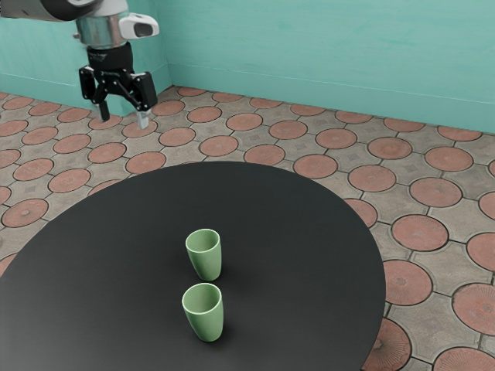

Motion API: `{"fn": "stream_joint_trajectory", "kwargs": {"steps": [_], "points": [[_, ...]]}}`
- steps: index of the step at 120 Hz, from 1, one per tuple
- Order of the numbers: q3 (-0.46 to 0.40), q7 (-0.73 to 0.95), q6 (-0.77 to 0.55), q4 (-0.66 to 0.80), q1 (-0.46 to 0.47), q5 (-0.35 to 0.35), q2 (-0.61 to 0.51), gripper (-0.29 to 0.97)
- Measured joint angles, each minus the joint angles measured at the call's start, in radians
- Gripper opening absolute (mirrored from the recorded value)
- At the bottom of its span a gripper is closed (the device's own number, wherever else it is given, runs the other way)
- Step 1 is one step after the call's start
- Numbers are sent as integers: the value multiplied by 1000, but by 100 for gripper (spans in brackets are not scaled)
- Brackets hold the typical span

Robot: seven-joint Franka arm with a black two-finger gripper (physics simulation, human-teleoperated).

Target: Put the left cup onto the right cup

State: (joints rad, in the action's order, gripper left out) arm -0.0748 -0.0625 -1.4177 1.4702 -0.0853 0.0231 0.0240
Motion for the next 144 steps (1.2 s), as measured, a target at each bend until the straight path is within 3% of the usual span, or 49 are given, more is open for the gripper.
{"fn": "stream_joint_trajectory", "kwargs": {"steps": [37, 99, 144], "points": [[1, 1, -21, 2, 29, 1, 8, 68], [8, 3, -121, -3, 6, -4, 167, 68], [9, 3, -177, -2, 7, -7, 220, 68]]}}
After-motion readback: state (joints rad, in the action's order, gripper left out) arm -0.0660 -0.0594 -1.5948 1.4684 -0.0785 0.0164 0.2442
